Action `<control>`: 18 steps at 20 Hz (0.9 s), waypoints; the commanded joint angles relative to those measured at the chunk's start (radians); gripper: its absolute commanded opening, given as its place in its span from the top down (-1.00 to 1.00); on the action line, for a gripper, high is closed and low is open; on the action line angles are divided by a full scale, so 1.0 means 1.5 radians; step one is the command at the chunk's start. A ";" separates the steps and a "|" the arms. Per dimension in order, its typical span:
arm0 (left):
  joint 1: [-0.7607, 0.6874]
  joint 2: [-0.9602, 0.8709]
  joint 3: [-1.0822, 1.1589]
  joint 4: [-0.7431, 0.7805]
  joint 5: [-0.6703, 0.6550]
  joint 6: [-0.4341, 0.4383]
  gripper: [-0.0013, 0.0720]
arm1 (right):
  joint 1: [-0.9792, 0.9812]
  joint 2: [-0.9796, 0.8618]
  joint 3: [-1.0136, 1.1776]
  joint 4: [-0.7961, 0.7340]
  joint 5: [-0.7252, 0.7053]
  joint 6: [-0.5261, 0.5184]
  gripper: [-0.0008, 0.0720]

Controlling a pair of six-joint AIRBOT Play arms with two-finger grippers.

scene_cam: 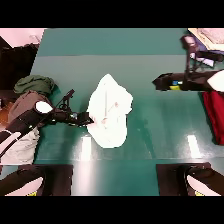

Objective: Fold the shirts.

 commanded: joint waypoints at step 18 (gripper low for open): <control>0.077 0.002 0.201 0.159 -0.142 0.002 0.88 | 0.164 -0.405 0.018 0.587 -0.198 -0.118 -0.17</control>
